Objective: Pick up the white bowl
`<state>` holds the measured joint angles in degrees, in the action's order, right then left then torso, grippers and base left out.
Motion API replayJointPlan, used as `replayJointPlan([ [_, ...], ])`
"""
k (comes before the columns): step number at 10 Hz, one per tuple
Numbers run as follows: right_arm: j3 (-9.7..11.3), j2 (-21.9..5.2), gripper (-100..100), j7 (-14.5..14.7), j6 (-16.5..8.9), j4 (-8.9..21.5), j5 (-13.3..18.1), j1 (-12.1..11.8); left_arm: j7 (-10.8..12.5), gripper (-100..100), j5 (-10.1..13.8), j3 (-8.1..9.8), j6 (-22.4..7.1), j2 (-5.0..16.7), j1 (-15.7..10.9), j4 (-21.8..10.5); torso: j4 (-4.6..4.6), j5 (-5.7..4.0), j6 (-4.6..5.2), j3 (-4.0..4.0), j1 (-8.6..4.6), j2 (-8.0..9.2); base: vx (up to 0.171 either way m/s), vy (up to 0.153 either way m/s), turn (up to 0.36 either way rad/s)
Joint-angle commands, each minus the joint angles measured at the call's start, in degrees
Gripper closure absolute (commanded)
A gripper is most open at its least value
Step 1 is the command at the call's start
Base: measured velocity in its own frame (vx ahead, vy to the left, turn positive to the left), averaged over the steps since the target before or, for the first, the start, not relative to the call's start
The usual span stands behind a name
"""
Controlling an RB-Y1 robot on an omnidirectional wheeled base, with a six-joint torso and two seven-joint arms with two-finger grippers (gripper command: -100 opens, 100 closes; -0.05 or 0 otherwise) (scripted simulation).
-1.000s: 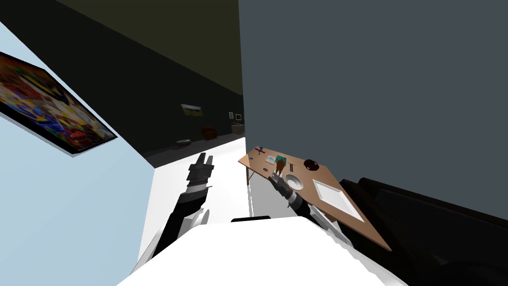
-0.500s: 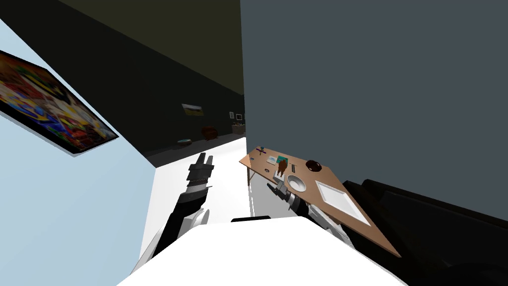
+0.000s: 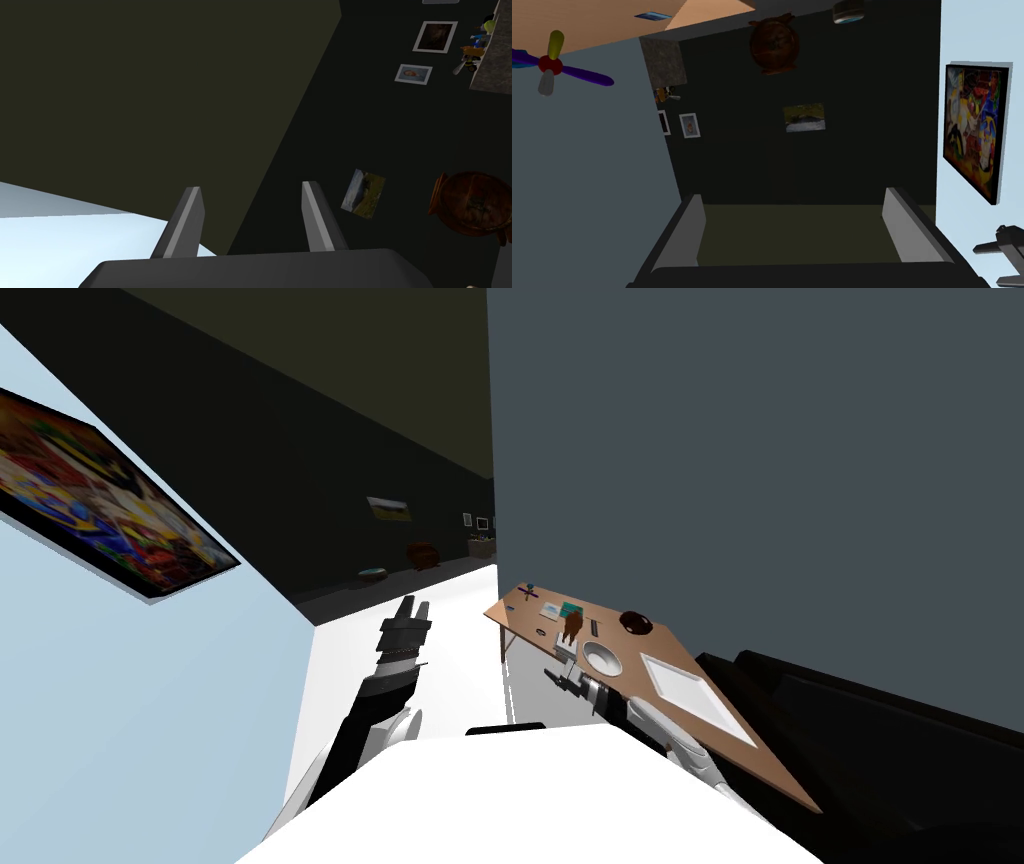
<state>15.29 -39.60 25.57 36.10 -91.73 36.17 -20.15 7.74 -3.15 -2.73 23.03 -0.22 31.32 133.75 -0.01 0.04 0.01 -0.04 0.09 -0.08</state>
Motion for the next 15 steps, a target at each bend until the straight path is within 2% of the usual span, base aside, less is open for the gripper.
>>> replayJointPlan([
  [1,0.65,-0.54,-100,1.11,-0.53,2.29,2.16,0.87,0.0,0,0.0,0.0,0.0,0.0,0.0,0.0,0.0,0.0,0.0,0.0,0.0,0.0,0.018,0.029,-0.001],
  [2,1.39,-2.48,-100,2.58,-1.34,4.7,4.13,2.12,0.0,0,0.0,0.0,0.0,0.0,0.0,0.0,0.0,-0.01,0.0,0.0,-0.01,0.0,0.015,0.037,-0.002],
  [3,1.39,-2.48,-100,2.58,-1.34,5.05,5.06,2.12,0.0,0,0.0,0.0,0.0,0.0,0.0,0.0,0.0,0.0,0.0,0.0,0.0,0.0,0.01,0.031,-0.001],
  [4,2.15,-4.38,-100,3.95,-2.2,7.64,7.12,3.33,0.0,0,0.0,0.0,0.0,0.0,0.0,0.0,0.0,0.0,0.01,0.01,0.0,0.03,0.008,0.033,-0.009],
  [5,2.15,-4.38,-100,3.95,-2.2,7.44,7.9,3.33,0.0,0,0.0,0.0,0.0,0.0,0.0,0.0,0.01,0.0,0.0,0.02,0.0,0.04,0.004,0.03,-0.004],
  [6,2.91,-6.21,-100,5.21,-3.08,9.35,10.22,4.5,0.0,0,0.0,0.0,0.0,0.0,0.0,0.0,0.01,-0.01,0.0,0.03,-0.01,0.05,0.005,0.037,-0.006],
  [8,2.91,-6.21,-100,5.21,-3.08,10.33,10.66,4.5,0.0,0,0.0,0.0,0.0,0.0,0.0,0.0,0.01,-0.01,0.01,0.03,-0.02,0.06,0.003,0.018,-0.002],
  [9,3.69,-7.94,-100,6.36,-3.98,12.48,13.33,5.61,0.0,0,0.0,0.0,0.0,0.0,0.0,0.0,0.01,-0.02,0.01,0.04,-0.07,0.07,0.008,0.015,-0.006],
  [10,3.69,-7.94,-100,6.36,-3.98,12.85,13.33,5.61,0.0,0,0.0,0.0,0.0,0.0,0.0,0.0,0.01,-0.02,0.01,0.03,-0.08,0.05,0.009,0.014,-0.006],
  [11,4.45,-9.56,-100,7.4,-4.88,15.25,15.66,6.66,0.0,0,0.0,0.0,0.0,0.0,0.0,0.0,0.01,-0.02,0.0,0.03,-0.07,0.05,0.019,0.018,-0.005],
  [12,4.45,-9.56,-100,7.4,-4.88,15.25,15.88,6.66,0.0,0,0.0,0.0,0.0,0.0,0.0,0.0,0.0,-0.01,0.01,0.01,-0.07,0.02,0.016,0.011,-0.007],
  [13,5.19,-11.06,-100,8.32,-5.78,17.54,18.22,7.64,0.0,0,0.0,0.0,0.0,0.0,0.0,0.0,0.0,-0.02,0.0,0.01,-0.07,0.02,0.018,0.01,-0.002],
  [14,5.19,-11.06,-100,8.32,-5.78,17.54,18.31,7.64,0.0,0,0.0,0.0,0.0,0.0,0.0,0.0,0.0,-0.02,0.01,0.0,-0.1,0.01,0.015,0.006,-0.005],
  [15,5.9,-12.44,-100,9.12,-6.67,19.7,20.58,8.56,0.0,0,0.0,0.0,0.0,0.0,0.0,0.0,0.0,-0.03,0.0,0.01,-0.09,0.02,0.024,0.003,-0.003],
])
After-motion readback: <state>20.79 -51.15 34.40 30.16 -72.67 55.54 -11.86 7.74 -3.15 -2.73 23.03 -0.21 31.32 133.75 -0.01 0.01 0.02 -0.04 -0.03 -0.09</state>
